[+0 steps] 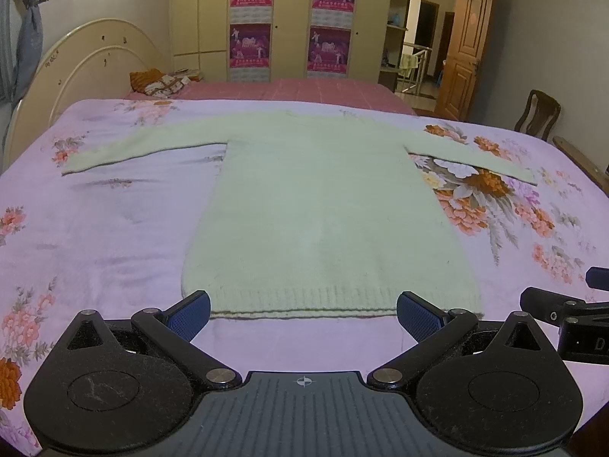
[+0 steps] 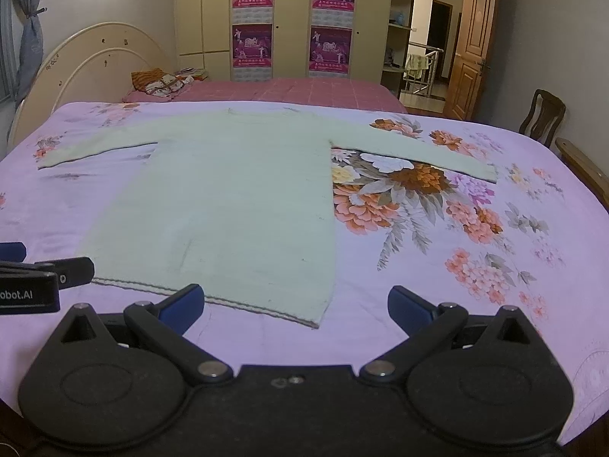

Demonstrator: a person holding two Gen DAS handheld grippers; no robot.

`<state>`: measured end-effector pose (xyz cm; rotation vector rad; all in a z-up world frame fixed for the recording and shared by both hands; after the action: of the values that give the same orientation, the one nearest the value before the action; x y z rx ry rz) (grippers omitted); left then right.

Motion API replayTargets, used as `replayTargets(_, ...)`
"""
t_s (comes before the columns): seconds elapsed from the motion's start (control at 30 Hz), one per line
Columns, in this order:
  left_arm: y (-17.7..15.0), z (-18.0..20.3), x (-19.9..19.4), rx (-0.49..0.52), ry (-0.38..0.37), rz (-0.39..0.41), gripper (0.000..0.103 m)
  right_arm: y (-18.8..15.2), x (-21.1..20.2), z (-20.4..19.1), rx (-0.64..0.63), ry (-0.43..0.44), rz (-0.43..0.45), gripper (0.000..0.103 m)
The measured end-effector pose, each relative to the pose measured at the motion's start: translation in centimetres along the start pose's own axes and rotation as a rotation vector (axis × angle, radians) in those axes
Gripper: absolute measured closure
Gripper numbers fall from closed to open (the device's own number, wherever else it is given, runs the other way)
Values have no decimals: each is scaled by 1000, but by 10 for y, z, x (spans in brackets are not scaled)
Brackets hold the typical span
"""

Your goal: Fold small clothes

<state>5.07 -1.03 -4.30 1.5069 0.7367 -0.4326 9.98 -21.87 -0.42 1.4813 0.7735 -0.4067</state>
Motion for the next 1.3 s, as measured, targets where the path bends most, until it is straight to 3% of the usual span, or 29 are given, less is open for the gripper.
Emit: replayTargets(1.3,0,4,7,-7,-3,-7,0,3,2,-1,-11,1,-1,1)
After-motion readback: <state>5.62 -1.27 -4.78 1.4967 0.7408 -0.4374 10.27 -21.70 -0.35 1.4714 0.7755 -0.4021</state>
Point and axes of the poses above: each gripper's, at about its wrist camera, not at the fingertips, and x roughly the way its jaws point, z to its right, y to its top, the point moved 7 cm from there along x, roughly the way its jaws point, and after that the axes turned 12 degrees about y, right-handed, at the moved point
